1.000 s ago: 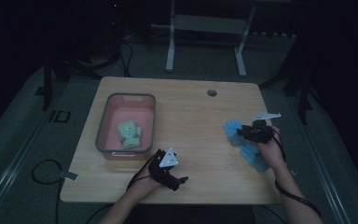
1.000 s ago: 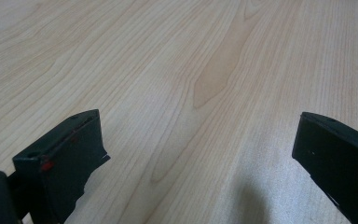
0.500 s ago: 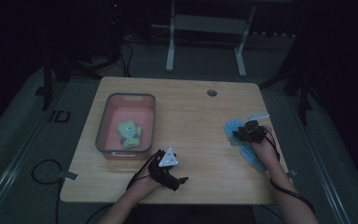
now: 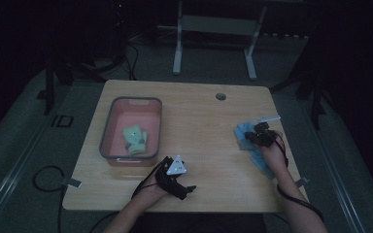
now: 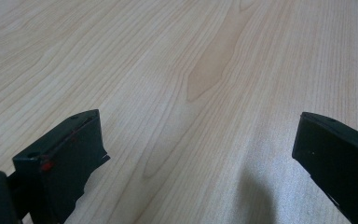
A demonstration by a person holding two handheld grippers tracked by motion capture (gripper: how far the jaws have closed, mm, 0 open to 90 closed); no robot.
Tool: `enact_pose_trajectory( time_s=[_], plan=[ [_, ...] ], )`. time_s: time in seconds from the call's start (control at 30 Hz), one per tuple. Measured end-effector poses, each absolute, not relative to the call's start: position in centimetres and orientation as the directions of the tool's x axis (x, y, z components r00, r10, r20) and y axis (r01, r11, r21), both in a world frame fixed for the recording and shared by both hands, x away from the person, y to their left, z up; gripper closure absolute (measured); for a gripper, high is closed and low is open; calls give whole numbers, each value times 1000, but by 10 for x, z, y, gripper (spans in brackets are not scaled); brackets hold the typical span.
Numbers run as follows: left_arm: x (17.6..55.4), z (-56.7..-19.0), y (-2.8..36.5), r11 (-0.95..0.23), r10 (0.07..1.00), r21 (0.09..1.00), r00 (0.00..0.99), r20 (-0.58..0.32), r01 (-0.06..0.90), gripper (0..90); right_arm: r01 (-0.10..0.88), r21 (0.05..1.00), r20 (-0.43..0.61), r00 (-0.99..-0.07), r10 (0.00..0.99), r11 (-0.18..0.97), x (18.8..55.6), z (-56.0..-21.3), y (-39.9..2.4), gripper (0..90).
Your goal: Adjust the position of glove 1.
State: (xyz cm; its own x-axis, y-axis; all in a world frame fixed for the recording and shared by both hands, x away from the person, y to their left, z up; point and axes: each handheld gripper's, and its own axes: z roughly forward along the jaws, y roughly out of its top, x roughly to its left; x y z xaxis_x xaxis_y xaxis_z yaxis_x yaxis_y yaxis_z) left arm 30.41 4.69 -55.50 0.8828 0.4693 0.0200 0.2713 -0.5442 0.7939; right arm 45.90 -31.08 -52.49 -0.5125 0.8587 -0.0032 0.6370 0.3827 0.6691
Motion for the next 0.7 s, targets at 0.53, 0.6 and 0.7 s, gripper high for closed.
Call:
enact_pose_trajectory(
  time_s=[0.53,0.6,0.7],
  plan=[
    [304,-555,47,-548,471,794,882,31,265,18,511,766,-3,-604,797,390,412,-460,-253,875],
    [304,-555,47,-547,471,794,882,32,263,17,508,770,3,-608,794,386,404,-459,-245,875],
    [304,-555,48,-548,470,794,882,34,262,17,513,769,24,-620,784,382,395,-462,-233,875]
  ],
)
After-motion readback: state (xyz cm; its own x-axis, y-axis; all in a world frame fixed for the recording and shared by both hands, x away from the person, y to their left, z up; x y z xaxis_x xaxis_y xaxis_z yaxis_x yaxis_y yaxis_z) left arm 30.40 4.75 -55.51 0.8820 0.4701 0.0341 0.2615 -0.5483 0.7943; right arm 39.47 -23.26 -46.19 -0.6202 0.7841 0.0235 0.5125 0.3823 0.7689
